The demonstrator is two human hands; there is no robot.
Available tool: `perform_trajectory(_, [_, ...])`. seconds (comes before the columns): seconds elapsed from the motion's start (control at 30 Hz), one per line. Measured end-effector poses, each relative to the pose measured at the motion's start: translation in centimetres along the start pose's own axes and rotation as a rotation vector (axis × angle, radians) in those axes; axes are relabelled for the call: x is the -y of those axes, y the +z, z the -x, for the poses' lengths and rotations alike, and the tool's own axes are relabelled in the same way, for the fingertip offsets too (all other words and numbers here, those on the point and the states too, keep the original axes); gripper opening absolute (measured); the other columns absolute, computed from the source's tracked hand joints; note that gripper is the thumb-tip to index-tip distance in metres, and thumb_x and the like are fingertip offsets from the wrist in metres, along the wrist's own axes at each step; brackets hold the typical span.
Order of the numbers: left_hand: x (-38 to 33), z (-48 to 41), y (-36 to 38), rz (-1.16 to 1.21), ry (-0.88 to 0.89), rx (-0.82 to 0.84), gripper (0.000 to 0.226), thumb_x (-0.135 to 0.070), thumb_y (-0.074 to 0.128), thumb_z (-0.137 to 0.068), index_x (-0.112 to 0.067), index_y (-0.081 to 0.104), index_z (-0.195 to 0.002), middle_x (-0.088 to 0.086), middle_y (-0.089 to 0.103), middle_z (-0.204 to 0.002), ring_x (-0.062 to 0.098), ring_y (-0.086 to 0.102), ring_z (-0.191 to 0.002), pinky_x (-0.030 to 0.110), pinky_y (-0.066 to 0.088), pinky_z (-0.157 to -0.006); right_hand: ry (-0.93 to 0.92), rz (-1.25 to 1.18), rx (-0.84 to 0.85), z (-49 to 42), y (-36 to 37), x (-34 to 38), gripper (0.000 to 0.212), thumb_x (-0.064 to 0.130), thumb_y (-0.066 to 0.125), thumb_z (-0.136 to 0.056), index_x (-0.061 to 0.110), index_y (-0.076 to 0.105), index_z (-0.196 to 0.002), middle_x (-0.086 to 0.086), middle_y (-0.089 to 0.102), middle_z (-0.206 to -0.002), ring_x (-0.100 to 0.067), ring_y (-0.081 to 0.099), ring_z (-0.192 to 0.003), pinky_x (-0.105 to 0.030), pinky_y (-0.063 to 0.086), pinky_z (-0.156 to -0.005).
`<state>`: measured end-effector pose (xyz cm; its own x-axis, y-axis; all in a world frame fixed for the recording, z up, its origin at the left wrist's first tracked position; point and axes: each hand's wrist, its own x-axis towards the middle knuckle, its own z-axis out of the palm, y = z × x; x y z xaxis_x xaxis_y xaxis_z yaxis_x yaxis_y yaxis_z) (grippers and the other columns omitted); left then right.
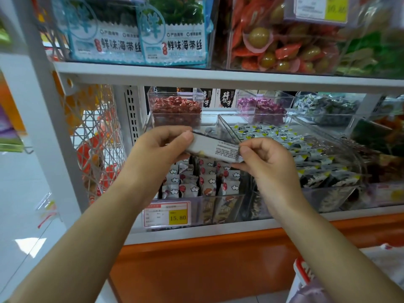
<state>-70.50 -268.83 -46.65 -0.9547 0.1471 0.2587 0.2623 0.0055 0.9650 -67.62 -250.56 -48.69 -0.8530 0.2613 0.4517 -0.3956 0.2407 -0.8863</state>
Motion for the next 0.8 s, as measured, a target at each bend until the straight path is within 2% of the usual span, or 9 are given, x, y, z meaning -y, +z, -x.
perform_trajectory(0.07, [-0.2,0.0,-0.3,0.121,-0.029,0.076,0.028,-0.022,0.064,-0.077,-0.01,0.07,-0.101,0.004,0.072,-0.101,0.017,0.066,-0.1,0.023,0.052,-0.087,0.027,-0.037,-0.027,-0.2,-0.1,-0.1,0.017,0.008,0.054,-0.092,0.017,0.06,-0.08,-0.006,0.067,-0.086,-0.015,0.067,-0.084,-0.035,0.057,-0.079])
perform_trajectory(0.13, [-0.6,0.1,-0.4,0.229,-0.066,0.136,0.029,-0.02,0.064,-0.069,-0.008,0.072,-0.095,0.007,0.072,-0.1,0.019,0.068,-0.097,0.022,0.054,-0.082,0.041,-0.094,-0.046,-0.3,-0.2,-0.2,0.016,0.005,0.052,-0.093,0.014,0.059,-0.08,-0.008,0.065,-0.086,-0.014,0.068,-0.081,-0.027,0.057,-0.073])
perform_trajectory(0.23, [-0.8,0.1,-0.6,0.249,-0.105,0.161,0.028,-0.015,0.063,-0.069,-0.003,0.071,-0.092,0.012,0.072,-0.099,0.021,0.068,-0.095,0.025,0.056,-0.078,0.048,-0.114,-0.056,-0.5,-0.4,-0.5,0.015,0.006,0.051,-0.093,0.013,0.059,-0.083,-0.011,0.065,-0.09,-0.021,0.067,-0.085,-0.029,0.057,-0.075])
perform_trajectory(0.33, [-1.0,0.2,-0.8,0.207,-0.151,0.164,0.023,-0.008,0.062,-0.076,0.002,0.069,-0.095,0.014,0.072,-0.099,0.025,0.068,-0.095,0.027,0.057,-0.076,0.05,-0.142,-0.058,-0.5,-0.5,-0.6,0.017,0.005,0.051,-0.093,0.015,0.061,-0.084,-0.006,0.065,-0.086,-0.022,0.066,-0.085,-0.029,0.057,-0.076])
perform_trajectory(0.43, [-1.3,0.4,-0.8,0.147,-0.175,0.157,0.013,-0.001,0.058,-0.083,0.0,0.07,-0.086,0.015,0.073,-0.093,0.026,0.07,-0.089,0.027,0.059,-0.07,0.054,-0.201,-0.065,-0.5,-0.5,-0.6,0.018,0.005,0.052,-0.092,0.015,0.064,-0.084,0.0,0.066,-0.082,-0.017,0.066,-0.083,-0.028,0.056,-0.075])
perform_trajectory(0.6, [-1.3,0.5,-0.4,-0.078,-0.132,0.122,0.021,0.0,0.058,-0.086,-0.006,0.073,-0.072,0.005,0.074,-0.076,0.017,0.071,-0.071,0.021,0.056,-0.057,0.028,-0.172,-0.079,-0.5,-0.4,-0.8,0.02,0.007,0.056,-0.091,0.021,0.066,-0.081,0.006,0.069,-0.079,-0.015,0.067,-0.085,-0.03,0.055,-0.077])
perform_trajectory(0.67, [-1.3,0.5,-0.4,-0.106,-0.142,0.139,0.017,0.0,0.058,-0.086,-0.002,0.071,-0.076,0.002,0.074,-0.073,0.017,0.071,-0.068,0.02,0.056,-0.056,0.019,-0.152,-0.087,-0.5,-0.4,-0.9,0.019,0.009,0.057,-0.09,0.023,0.066,-0.081,0.005,0.069,-0.082,-0.016,0.067,-0.088,-0.033,0.055,-0.08])
perform_trajectory(0.8, [-1.3,0.5,-0.9,-0.152,-0.131,0.239,0.012,-0.002,0.06,-0.085,-0.005,0.072,-0.083,0.006,0.074,-0.079,0.021,0.072,-0.074,0.025,0.059,-0.062,0.035,-0.189,-0.093,-0.6,-0.4,-0.9,0.02,0.008,0.055,-0.091,0.021,0.066,-0.082,0.01,0.068,-0.076,-0.008,0.065,-0.081,-0.028,0.054,-0.077])
